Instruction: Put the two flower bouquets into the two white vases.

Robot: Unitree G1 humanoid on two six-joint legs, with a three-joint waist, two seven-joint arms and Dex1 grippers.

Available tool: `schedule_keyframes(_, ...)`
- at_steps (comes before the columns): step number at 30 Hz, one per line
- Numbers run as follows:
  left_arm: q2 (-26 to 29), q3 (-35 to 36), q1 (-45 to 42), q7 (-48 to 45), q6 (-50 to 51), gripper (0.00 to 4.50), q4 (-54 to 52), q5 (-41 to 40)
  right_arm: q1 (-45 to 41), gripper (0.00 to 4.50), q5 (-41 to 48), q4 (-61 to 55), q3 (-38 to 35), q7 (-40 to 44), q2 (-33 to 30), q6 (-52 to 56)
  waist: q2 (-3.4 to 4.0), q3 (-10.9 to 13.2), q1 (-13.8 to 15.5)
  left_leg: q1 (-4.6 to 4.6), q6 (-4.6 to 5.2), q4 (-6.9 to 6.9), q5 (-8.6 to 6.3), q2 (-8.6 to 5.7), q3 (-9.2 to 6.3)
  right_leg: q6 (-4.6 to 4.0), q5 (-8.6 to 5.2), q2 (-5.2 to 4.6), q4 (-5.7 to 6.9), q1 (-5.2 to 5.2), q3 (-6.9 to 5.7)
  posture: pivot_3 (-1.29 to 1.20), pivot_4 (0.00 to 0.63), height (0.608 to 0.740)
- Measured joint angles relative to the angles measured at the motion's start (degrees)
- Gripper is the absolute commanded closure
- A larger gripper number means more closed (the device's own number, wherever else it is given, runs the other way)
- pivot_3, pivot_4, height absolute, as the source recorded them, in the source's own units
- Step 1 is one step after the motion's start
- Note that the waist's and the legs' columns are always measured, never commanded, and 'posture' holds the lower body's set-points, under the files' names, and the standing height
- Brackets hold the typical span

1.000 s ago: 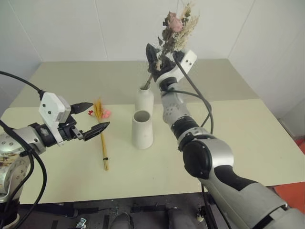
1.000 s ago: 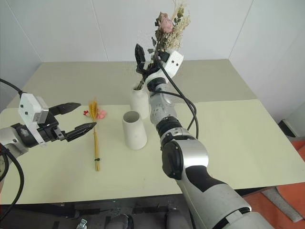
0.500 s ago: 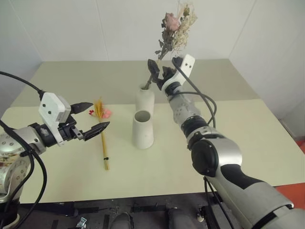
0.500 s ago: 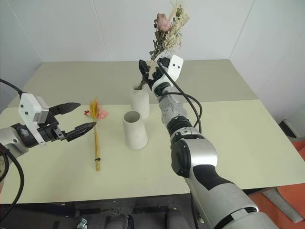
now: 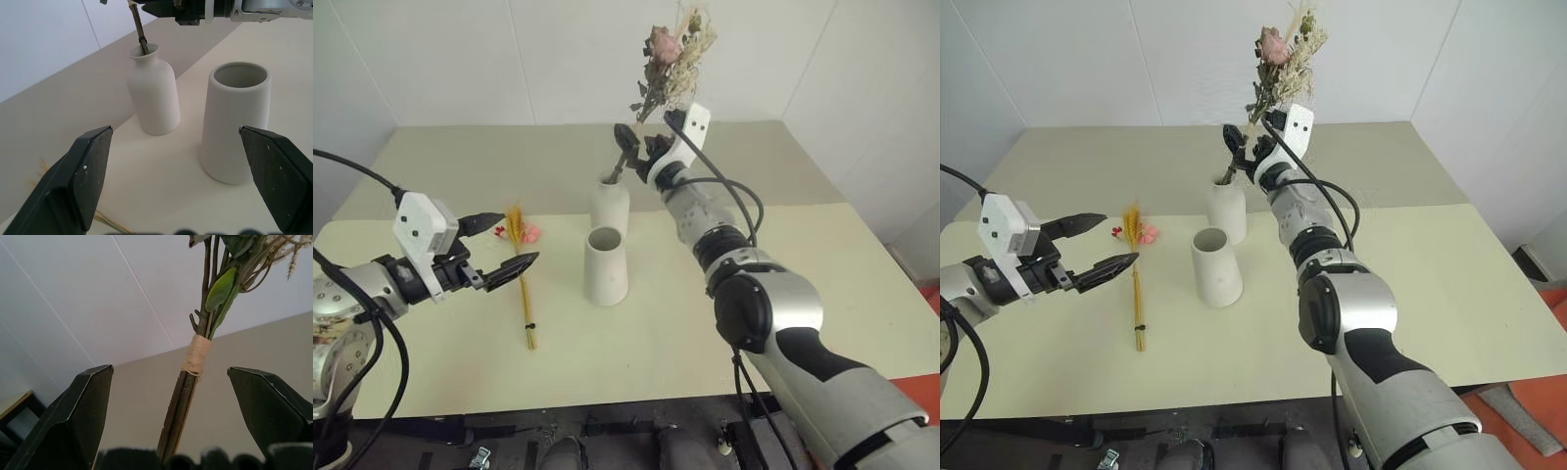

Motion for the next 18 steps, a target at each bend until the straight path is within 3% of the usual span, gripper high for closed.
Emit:
schedule_keyframes(4,0.0,0.3,0.7,0.2,0.0,0.00,-0.2,0.0,-0.1,0.02,-0.1,0.6,-0.2,0.0,0.0,0.2,0.00,0.0,0.0,0.00,0.00,0.00,0.00,0.00,0.00,0.00,0.00,0.00,0.00,0.00,0.00,0.00,0.150,0.740)
schedule_keyframes(7,0.0,0.7,1.0,0.7,0.0,0.00,-0.4,0.0,-0.6,0.64,-0.1,1.2,-0.4,0.0,0.0,0.8,0.00,0.0,0.0,0.00,0.00,0.00,0.00,0.00,0.00,0.00,0.00,0.01,0.00,0.00,0.00,0.00,0.150,0.740)
schedule_keyframes(18,0.0,0.9,1.4,0.9,0.1,0.00,-0.7,0.0,-1.2,4.47,-1.0,1.5,-0.9,-0.6,0.5,3.0,0.00,0.0,0.0,0.00,0.00,0.00,0.00,0.00,0.00,0.00,0.00,0.00,0.00,0.00,0.00,0.00,0.150,0.740)
